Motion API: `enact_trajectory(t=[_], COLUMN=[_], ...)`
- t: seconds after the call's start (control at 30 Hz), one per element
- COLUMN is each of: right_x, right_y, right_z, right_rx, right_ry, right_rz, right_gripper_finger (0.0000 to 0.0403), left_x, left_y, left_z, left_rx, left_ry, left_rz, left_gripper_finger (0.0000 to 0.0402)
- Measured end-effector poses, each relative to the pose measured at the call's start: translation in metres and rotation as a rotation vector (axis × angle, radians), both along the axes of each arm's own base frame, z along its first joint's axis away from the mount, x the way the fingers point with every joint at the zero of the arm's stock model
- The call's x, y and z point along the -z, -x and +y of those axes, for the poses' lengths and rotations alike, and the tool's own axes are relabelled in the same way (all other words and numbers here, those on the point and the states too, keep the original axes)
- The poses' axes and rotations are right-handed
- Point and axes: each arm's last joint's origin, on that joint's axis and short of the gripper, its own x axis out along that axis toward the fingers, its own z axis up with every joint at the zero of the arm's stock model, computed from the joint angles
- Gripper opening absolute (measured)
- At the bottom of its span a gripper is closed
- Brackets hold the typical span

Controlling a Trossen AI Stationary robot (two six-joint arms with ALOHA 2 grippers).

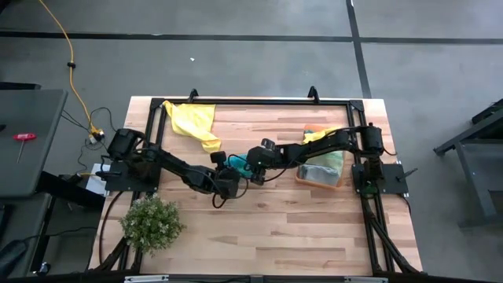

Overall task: Fold microfiber towels
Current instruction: Fold the blue microfiber cloth, then put the folded blue microfiber cloth into the orange bin

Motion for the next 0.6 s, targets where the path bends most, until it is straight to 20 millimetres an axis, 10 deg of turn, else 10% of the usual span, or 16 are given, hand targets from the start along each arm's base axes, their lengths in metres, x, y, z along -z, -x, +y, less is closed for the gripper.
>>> enact_trajectory(t=[0.6], right_x=[-0.050], right_y=[0.040], right_z=[-0.031], right_rx=[0.216], right_ry=[0.055], right_rz=[0.122], right_gripper_finger=[0.0156], left_x=[0.001], left_y=[0.002], left_z=[-0.001], left_rx=[-0.032], left_ry=[0.013], left_rz=[-0.006], left_gripper_finger=[0.0000])
